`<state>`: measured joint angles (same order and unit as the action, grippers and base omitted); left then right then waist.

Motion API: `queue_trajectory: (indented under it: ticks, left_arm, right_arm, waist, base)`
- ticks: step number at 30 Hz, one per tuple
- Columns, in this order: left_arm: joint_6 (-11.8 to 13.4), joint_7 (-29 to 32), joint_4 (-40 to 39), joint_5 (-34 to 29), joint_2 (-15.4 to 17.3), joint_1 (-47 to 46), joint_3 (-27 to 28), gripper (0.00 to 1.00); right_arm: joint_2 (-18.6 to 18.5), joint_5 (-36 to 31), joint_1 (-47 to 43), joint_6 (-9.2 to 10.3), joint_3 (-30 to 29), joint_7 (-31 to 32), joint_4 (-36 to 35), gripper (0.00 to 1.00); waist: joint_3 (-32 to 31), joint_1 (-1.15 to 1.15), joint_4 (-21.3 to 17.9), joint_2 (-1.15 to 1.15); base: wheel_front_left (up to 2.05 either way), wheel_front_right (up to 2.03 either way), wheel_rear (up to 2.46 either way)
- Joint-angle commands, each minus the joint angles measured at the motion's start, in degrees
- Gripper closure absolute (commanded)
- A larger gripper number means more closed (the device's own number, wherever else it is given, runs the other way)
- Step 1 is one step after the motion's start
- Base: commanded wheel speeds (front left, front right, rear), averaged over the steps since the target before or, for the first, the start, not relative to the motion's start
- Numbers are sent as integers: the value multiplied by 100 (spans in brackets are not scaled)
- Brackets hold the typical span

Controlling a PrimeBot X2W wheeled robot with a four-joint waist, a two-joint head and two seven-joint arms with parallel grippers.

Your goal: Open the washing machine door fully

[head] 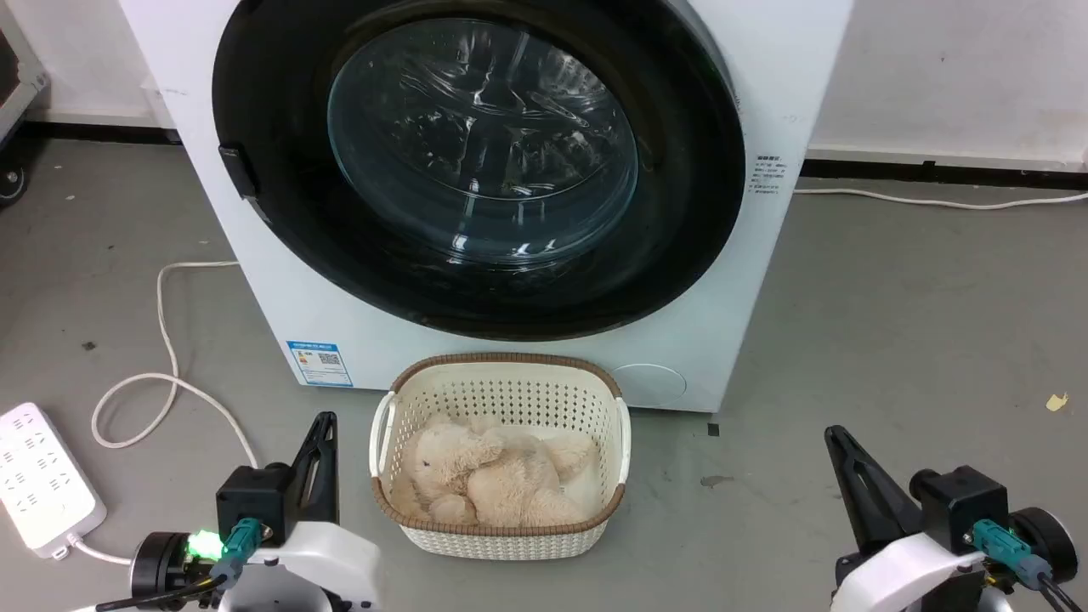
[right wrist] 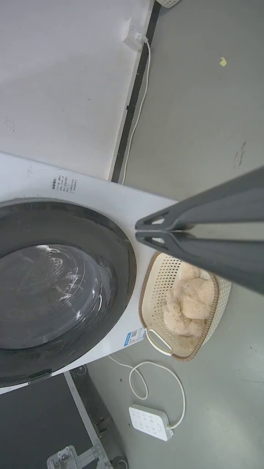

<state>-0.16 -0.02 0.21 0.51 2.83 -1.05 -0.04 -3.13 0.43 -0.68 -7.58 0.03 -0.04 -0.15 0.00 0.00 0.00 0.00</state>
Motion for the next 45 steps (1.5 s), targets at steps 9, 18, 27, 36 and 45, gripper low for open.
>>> queue_trajectory:
  ticks: [9,18,27,36,45]
  left_arm:
    - [16,2,-21,-51,5,105,4,100]
    - [16,2,-21,-51,5,105,4,100]
    - [16,2,-21,-51,5,105,4,100]
    - [16,2,-21,-51,5,105,4,100]
    - [16,2,-21,-51,5,105,4,100]
  right_arm:
    - [25,-43,68,9,-3,4,15,100]
    - [25,-43,68,9,-3,4,15,100]
    - [25,-43,68,9,-3,4,15,100]
    - [25,-43,68,9,-3,4,15,100]
    - [25,-43,68,9,-3,4,15,100]
  waist:
    - [0,0,0,0]
    - [0,0,0,0]
    - [0,0,0,0]
    - [0,0,0,0]
    - [0,0,0,0]
  base:
    - [0,0,0]
    - [0,0,0]
    - [0,0,0]
    - [0,0,0]
    - [0,0,0]
